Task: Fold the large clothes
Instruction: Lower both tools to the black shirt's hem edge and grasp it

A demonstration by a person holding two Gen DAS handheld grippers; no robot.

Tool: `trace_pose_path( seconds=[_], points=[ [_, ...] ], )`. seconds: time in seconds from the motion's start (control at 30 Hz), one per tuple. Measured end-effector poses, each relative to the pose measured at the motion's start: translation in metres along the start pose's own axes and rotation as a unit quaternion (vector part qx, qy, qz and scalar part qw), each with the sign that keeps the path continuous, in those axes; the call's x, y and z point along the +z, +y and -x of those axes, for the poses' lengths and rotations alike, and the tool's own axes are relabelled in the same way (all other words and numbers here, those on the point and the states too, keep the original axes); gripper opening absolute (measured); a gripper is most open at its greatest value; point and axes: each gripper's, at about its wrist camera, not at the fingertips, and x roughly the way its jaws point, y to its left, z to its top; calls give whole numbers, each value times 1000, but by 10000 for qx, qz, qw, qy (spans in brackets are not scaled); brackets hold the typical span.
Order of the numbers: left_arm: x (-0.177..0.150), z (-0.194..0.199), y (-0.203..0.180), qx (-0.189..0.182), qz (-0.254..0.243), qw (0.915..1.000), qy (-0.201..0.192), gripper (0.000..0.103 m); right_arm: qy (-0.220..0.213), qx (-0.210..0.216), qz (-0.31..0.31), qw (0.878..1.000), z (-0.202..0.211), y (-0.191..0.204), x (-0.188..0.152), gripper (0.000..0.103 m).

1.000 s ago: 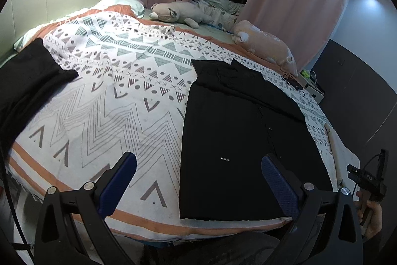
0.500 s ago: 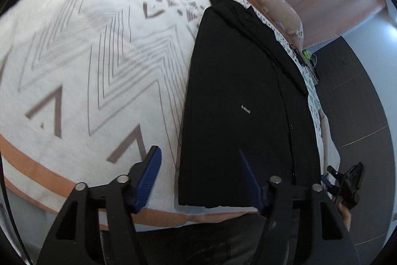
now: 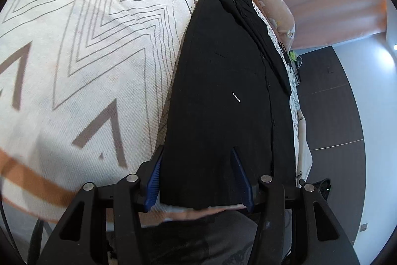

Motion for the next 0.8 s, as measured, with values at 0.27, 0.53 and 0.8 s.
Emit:
trace_pose_path(
  seconds=[0.27, 0.53, 0.8],
  points=[
    [13, -14, -8, -143, -64, 9999, -35, 53, -253, 262, -42, 9993, -16, -7, 18, 72],
    [3, -7, 0, 34, 10, 9996, -288, 24, -209, 271, -217, 9992, -21, -12, 5, 45],
    [-4, 17, -19, 48, -177, 9970, -749, 11, -514, -117, -43, 9986, 4, 18, -3, 1]
  ],
)
